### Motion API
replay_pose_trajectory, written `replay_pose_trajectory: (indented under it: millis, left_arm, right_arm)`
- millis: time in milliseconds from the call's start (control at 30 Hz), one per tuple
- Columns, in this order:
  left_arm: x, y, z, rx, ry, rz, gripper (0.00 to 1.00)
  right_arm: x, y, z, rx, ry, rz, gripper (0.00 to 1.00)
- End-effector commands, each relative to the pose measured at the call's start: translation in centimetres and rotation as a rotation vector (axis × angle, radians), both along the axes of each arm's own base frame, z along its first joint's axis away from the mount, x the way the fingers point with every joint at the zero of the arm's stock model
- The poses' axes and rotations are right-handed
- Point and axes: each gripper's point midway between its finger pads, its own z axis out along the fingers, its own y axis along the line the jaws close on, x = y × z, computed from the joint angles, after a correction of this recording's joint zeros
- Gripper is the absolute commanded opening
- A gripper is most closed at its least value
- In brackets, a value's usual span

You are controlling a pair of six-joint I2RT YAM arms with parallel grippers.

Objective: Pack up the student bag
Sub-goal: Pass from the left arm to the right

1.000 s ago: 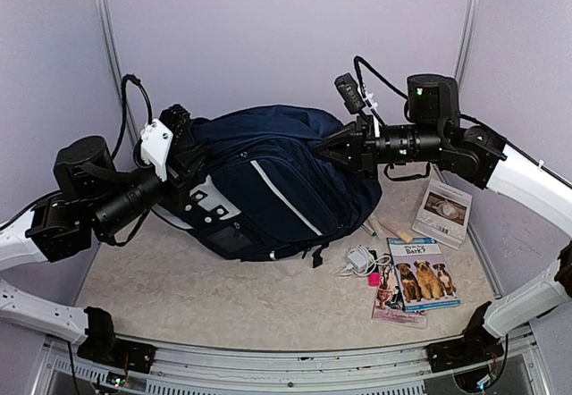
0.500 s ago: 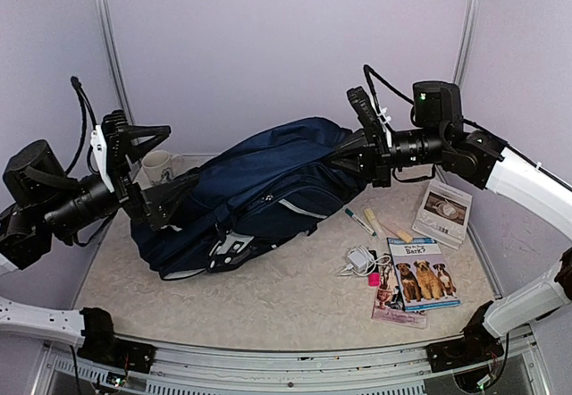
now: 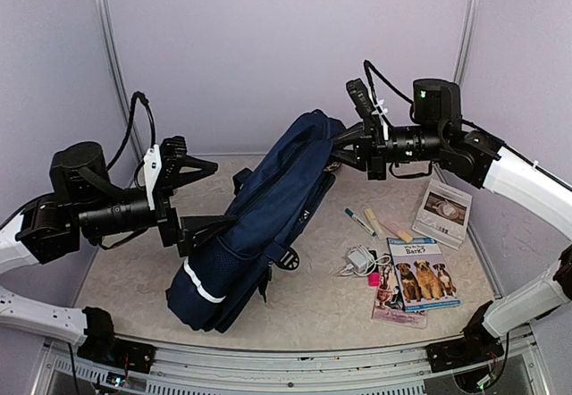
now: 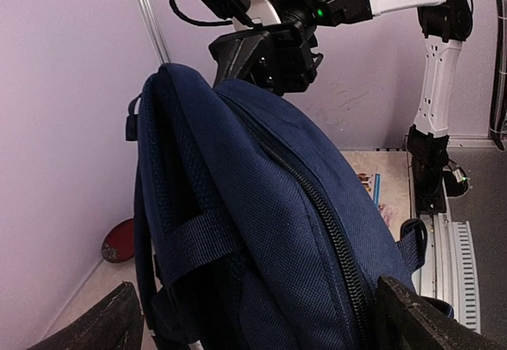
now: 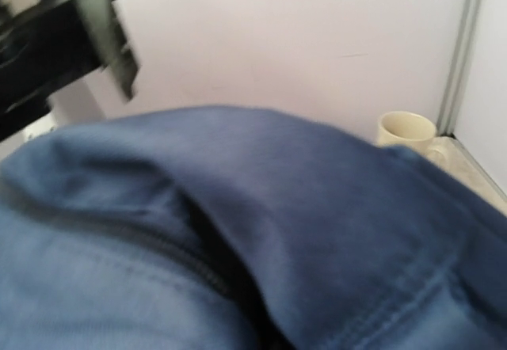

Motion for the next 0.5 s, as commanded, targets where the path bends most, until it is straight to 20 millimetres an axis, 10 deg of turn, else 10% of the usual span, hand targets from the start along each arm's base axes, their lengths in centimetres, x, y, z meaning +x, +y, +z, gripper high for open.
replay_pose_trajectory:
  millis: [0,300,467]
  left_arm:
    - [-0.5,-0.7,1.9,-0.064,0.025,-0.033,0.99]
    - [-1.2,-2.3,5.9,-0.145,0.010,-0.005,0.99]
    - [1.6,-0.7,5.4,-0.116,-0.002,0.177,0.99]
  right_arm:
    - [1.5,0.0,5.1,0.140,-0.031,-0.087,0.00]
    - [2.6,2.4,8.5,0.156,-0.108,-0.341,0.00]
    - [1.4,3.4,10.2,0.177,-0.150,-0.300,0.00]
